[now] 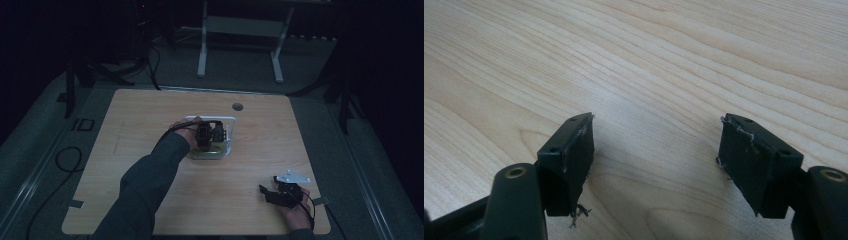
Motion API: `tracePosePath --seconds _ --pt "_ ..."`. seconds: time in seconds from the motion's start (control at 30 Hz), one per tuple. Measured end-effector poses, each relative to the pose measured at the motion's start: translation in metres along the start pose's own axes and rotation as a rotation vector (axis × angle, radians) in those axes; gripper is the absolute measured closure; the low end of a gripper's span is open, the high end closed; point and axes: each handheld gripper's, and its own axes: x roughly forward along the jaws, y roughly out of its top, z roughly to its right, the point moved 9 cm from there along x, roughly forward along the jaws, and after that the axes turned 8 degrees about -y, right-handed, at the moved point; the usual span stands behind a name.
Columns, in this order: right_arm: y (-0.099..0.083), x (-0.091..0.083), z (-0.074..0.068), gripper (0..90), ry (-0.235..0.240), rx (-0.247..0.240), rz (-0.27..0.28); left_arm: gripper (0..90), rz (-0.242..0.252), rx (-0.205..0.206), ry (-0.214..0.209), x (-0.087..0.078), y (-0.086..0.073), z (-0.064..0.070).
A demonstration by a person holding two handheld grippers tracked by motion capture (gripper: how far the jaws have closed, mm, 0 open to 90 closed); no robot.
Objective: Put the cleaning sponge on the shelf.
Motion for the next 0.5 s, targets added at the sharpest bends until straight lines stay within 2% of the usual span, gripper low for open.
tracePosePath --seconds 0.27,0.37,0.5 --pt "0.0 0.0 0.0 29.8 0.0 0.0 0.0 62.8 0.036 0.008 0.018 -0.018 -0.005 0.005" --pt "0.0 0.0 0.0 29.8 0.0 0.0 0.0 62.3 0.069 -0.003 0.032 -0.029 -0.009 0.01" --pt "0.0 0.0 0.0 29.8 0.0 0.0 0.0 61.8 0.082 -0.004 0.059 -0.037 -0.014 0.014"
